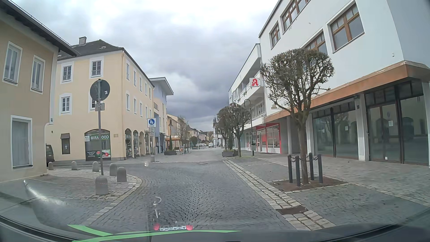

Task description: Follow the waypoints while adhering to traffic rules and regulations

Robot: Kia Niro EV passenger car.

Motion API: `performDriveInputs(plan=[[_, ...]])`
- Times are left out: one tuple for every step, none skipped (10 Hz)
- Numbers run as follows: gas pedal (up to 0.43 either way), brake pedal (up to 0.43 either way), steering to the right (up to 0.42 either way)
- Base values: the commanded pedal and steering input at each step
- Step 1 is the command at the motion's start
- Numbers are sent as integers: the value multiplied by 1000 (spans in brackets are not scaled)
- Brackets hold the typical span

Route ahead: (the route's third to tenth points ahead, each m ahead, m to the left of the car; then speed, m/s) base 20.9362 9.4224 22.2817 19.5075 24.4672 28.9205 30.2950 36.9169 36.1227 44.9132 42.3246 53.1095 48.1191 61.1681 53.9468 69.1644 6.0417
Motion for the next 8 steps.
performDriveInputs(plan=[[0, 0, 0], [0, 0, 1], [0, 0, -3], [0, 0, -10], [0, 0, -14], [0, 0, -18], [0, 0, -24], [0, 0, -33]])
